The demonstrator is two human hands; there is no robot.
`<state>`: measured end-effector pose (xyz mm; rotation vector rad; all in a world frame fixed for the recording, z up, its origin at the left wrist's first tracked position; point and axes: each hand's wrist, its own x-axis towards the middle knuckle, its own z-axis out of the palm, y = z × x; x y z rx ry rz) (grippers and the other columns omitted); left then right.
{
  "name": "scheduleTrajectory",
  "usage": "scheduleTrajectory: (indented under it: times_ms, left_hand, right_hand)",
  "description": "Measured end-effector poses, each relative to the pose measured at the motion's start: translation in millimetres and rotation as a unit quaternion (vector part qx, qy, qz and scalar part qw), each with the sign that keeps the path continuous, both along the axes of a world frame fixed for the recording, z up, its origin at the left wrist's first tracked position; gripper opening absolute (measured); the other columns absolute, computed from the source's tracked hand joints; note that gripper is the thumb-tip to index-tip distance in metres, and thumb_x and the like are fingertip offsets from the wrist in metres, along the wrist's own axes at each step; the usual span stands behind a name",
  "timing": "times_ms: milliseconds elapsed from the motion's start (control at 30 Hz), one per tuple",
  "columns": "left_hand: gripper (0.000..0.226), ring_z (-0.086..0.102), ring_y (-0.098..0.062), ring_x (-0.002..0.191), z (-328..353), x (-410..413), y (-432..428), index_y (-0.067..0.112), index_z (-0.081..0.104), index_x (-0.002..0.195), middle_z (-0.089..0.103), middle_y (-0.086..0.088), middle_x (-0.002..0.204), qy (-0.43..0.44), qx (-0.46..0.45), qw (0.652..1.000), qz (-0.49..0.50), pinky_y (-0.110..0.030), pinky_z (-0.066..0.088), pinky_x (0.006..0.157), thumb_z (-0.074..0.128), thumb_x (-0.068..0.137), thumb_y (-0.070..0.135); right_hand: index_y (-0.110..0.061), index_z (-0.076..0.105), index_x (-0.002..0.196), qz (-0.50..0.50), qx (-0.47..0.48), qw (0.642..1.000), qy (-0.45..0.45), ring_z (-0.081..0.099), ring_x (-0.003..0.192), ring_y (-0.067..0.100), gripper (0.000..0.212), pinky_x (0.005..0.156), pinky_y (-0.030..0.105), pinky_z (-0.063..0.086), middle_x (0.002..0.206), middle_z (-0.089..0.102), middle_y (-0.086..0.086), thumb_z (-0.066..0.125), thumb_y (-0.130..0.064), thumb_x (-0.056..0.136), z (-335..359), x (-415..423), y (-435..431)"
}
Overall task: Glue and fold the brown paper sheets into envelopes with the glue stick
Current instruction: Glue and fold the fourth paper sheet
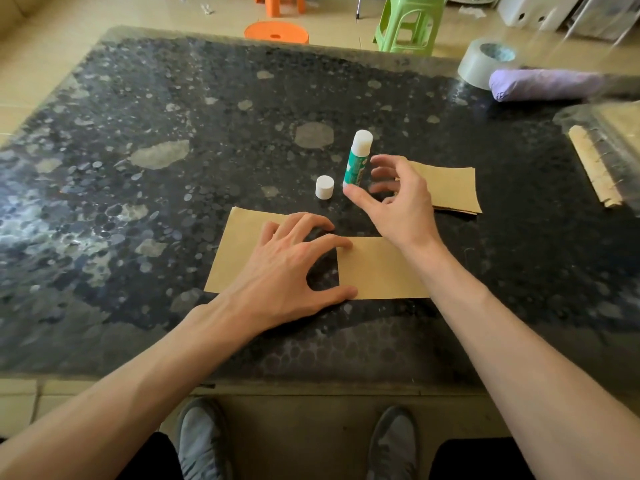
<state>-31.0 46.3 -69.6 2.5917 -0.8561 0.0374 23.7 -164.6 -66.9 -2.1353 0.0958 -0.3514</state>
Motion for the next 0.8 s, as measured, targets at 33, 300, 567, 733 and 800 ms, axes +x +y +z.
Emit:
scheduleTrajectory:
  times_ms: [33, 300, 567, 733, 800]
  left_hand:
    - [0.071, 0.036, -0.011, 0.14, 0.0, -0.2, 0.1, 0.042, 0.055, 0.14, 0.045, 0.012, 0.144, 0.002, 0.0, 1.0, 0.002, -0.036, 0.034, 0.105, 0.053, 0.083, 0.083]
    - [0.069, 0.039, -0.008, 0.136, 1.0, 1.7, -0.8, 0.042, 0.056, 0.138, 0.047, 0.015, 0.139, 0.001, -0.01, 1.0, 0.008, -0.034, 0.031, 0.105, 0.054, 0.083, 0.083]
    - [0.066, 0.045, -0.01, 0.121, 4.5, 1.5, 0.5, 0.039, 0.056, 0.131, 0.049, 0.014, 0.13, 0.0, -0.023, 0.999, 0.034, -0.032, 0.032, 0.099, 0.064, 0.078, 0.079]
    - [0.071, 0.042, -0.008, 0.124, 3.0, -1.4, -2.0, 0.042, 0.054, 0.131, 0.046, 0.017, 0.129, 0.012, -0.018, 0.999, 0.033, -0.028, 0.025, 0.096, 0.063, 0.074, 0.085]
    - [0.075, 0.041, -0.008, 0.125, 1.8, -2.2, -0.9, 0.042, 0.052, 0.131, 0.045, 0.017, 0.13, 0.02, -0.016, 0.999, 0.028, -0.029, 0.025, 0.096, 0.062, 0.072, 0.087]
  right_hand:
    - [-0.025, 0.061, 0.131, -0.006, 0.012, 1.0, -0.004, 0.068, 0.096, 0.004, 0.059, 0.076, 0.013, 0.053, 0.119, 0.066, -0.009, 0.087, -0.045, 0.082, -1.3, 4.3, 2.0]
    - [-0.019, 0.068, 0.111, -0.015, 0.018, 0.998, -0.051, 0.069, 0.094, 0.0, 0.028, 0.083, 0.013, 0.053, 0.099, 0.071, -0.016, 0.081, -0.033, 0.091, 8.7, 16.8, 6.6]
    - [-0.029, 0.074, 0.1, -0.017, 0.112, 0.994, -0.006, 0.07, 0.094, -0.002, 0.013, 0.075, 0.016, 0.056, 0.095, 0.075, -0.015, 0.081, -0.034, 0.09, 46.8, -60.1, -21.5]
    - [-0.025, 0.079, 0.107, 0.029, 0.143, 0.988, 0.045, 0.073, 0.102, 0.009, 0.025, 0.091, 0.029, 0.058, 0.102, 0.079, -0.01, 0.086, -0.03, 0.084, 48.8, -87.4, -26.3]
    - [-0.028, 0.077, 0.112, 0.072, 0.082, 0.993, 0.041, 0.073, 0.103, 0.008, 0.027, 0.093, 0.03, 0.059, 0.105, 0.078, -0.014, 0.083, -0.033, 0.086, 47.2, -93.2, -23.5]
